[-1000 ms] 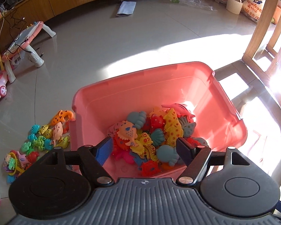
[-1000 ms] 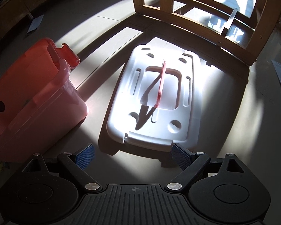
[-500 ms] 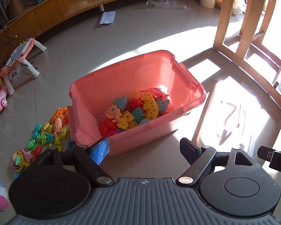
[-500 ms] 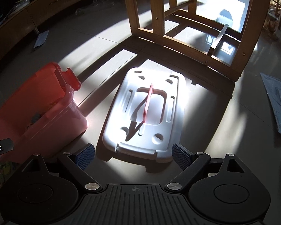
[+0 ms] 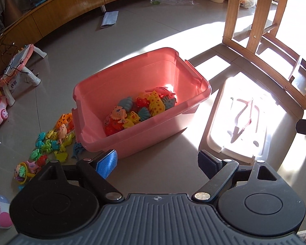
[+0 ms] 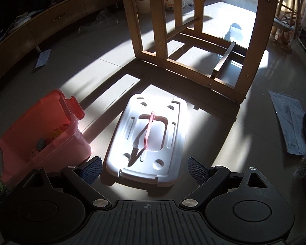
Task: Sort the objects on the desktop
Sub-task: 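Withdraw the left gripper while moving the right gripper toward the white lid, then close the right gripper on the pink lid handle while the left gripper grasps it too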
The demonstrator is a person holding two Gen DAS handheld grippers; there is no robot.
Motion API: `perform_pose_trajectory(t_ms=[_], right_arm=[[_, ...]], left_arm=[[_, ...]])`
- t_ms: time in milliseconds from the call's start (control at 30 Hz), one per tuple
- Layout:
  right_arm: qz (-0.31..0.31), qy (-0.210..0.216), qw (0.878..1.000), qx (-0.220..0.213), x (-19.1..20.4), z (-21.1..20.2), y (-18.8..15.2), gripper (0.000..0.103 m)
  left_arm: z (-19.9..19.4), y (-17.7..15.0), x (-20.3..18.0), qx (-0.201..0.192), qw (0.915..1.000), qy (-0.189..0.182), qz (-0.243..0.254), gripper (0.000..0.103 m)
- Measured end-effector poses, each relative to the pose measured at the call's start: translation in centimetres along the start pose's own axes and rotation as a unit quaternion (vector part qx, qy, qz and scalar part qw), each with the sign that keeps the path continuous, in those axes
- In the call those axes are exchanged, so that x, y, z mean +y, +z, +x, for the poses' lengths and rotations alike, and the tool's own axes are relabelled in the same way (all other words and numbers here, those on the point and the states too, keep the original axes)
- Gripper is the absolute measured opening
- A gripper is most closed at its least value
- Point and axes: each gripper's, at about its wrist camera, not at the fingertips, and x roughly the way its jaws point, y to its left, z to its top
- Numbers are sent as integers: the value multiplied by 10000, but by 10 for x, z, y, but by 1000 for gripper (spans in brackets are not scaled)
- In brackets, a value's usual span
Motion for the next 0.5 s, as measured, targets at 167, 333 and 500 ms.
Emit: perform_pose_trajectory(t_ms=[167, 333, 500], right_arm=[[339, 39, 9994, 2, 0, 2, 12, 90], [372, 181, 9991, 63, -2, 22, 32, 88], [801, 121, 9965, 226, -18, 57, 61, 80]], left_arm=[[1, 1, -14, -56, 9998, -110, 172, 88], [15, 0, -39, -33, 9981, -378, 477, 88], [41, -5, -72, 58, 9943, -559, 909, 88]])
